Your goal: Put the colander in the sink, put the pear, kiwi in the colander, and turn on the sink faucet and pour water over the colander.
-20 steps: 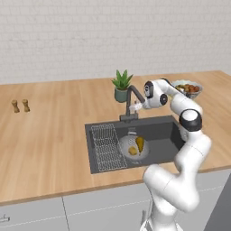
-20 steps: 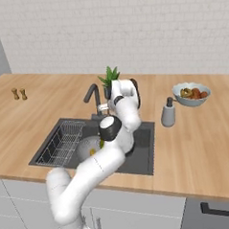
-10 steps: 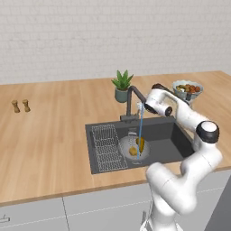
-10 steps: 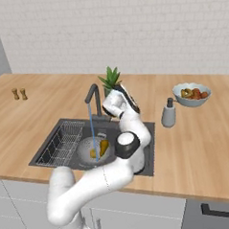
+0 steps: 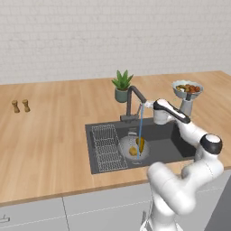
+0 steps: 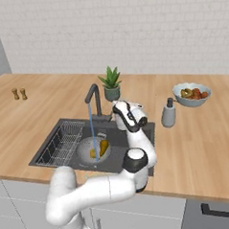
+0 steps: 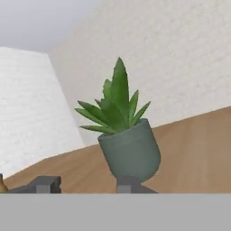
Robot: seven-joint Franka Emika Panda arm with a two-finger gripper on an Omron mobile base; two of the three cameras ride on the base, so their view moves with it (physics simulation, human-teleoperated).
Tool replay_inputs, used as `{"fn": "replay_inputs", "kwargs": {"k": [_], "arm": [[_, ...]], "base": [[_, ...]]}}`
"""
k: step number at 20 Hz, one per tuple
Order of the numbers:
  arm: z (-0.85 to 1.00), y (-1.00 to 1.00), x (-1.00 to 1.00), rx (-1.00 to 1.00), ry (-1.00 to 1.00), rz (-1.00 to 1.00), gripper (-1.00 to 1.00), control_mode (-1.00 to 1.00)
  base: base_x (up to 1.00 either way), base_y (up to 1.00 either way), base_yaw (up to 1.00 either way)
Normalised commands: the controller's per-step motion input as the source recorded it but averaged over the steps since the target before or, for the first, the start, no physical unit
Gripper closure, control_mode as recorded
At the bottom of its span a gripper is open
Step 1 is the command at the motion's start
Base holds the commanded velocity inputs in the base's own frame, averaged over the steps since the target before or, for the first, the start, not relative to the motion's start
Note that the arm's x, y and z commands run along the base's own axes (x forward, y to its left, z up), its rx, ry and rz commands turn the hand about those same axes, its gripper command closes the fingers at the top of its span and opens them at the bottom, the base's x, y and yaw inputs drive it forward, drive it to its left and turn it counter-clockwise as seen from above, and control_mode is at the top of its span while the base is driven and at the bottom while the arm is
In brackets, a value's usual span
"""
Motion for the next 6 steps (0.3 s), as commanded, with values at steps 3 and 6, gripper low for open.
{"fn": "replay_inputs", "kwargs": {"k": [3, 6], "arm": [[0.91, -1.00, -0.50, 0.41, -0.06, -0.14, 1.00, -1.00], [1.00, -0.93, -0.67, 0.38, -0.17, -0.23, 1.00, -1.00]], "base": [[0.00, 0.00, 0.00], [0.00, 0.00, 0.00]]}}
